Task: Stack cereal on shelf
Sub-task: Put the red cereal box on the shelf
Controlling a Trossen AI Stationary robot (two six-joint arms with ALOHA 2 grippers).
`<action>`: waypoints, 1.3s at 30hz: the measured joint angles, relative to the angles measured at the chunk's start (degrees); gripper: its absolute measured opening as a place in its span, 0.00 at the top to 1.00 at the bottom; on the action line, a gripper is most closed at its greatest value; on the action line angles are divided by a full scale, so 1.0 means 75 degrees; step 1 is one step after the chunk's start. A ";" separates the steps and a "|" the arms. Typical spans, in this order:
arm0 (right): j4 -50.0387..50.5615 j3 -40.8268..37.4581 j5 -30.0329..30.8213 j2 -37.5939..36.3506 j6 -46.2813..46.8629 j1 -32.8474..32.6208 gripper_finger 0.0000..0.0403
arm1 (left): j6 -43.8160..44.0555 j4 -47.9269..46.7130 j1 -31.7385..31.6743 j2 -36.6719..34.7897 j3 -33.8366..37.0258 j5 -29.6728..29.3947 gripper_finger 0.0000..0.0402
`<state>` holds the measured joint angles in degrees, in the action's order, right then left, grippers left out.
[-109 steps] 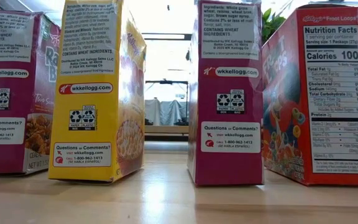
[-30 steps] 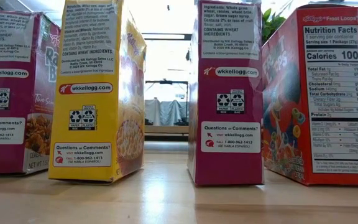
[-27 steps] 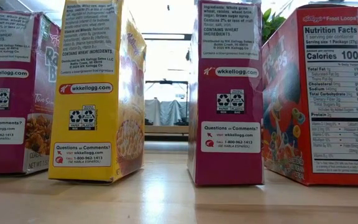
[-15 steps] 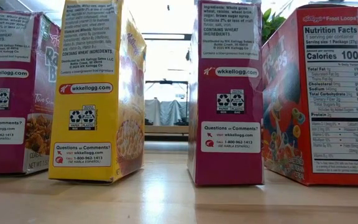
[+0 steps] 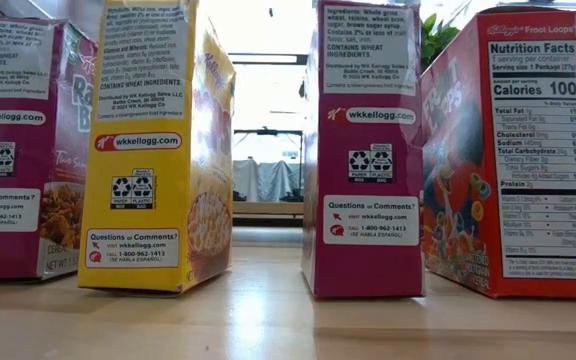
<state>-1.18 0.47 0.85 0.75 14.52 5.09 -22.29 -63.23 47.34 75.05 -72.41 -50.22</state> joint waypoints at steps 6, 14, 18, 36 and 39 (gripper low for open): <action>0.0002 -0.0002 -0.0001 -0.0003 0.0000 0.0002 1.00 | -0.2639 0.1479 -0.3740 -0.1022 0.0004 0.2692 0.89; 0.0002 0.0000 0.0000 -0.0001 0.0000 0.0002 1.00 | -0.2771 0.3554 -0.7382 -0.0850 -0.0004 0.3139 0.89; 0.0001 0.0000 -0.0001 -0.0002 0.0000 0.0000 1.00 | -0.1861 0.3258 -0.8240 -0.0033 -0.0003 0.2997 0.89; 0.0002 -0.0002 -0.0001 -0.0003 0.0000 0.0002 1.00 | -0.0113 0.1781 -0.8520 0.1763 0.0161 0.3025 0.89; 0.0002 0.0001 -0.0001 -0.0002 0.0000 -0.0001 1.00 | -0.0278 0.1822 -0.8522 0.1548 0.0440 0.3207 0.89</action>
<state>-1.17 0.47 0.84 0.74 14.52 5.08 -24.37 -49.56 -16.57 86.66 -69.11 -26.16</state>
